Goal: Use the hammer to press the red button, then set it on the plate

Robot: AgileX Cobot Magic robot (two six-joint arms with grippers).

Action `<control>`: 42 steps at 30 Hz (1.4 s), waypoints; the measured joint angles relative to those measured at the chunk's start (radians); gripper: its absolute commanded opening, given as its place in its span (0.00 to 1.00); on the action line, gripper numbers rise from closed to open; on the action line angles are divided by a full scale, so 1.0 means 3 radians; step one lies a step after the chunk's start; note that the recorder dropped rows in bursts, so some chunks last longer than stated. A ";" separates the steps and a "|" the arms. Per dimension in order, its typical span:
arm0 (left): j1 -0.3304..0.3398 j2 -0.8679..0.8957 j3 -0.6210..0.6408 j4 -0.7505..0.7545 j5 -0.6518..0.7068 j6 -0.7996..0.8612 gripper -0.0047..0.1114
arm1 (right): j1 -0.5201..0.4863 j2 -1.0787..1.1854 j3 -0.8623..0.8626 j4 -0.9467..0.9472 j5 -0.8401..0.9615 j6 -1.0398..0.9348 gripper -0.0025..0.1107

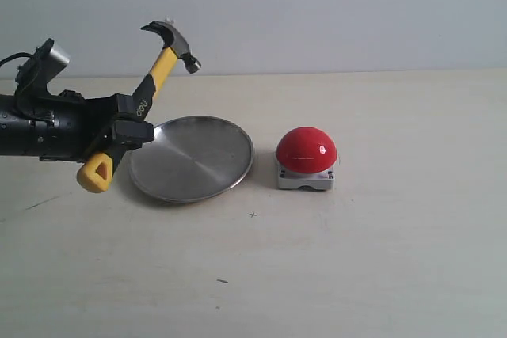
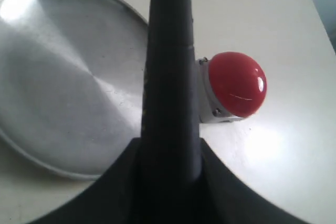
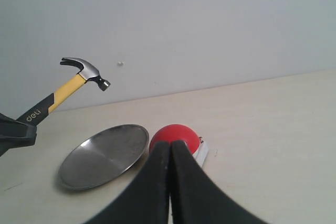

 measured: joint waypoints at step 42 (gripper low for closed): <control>-0.0034 0.0781 -0.0447 -0.0030 0.0465 -0.0287 0.04 | 0.0000 0.0000 0.0000 0.0000 -0.0084 0.0000 0.02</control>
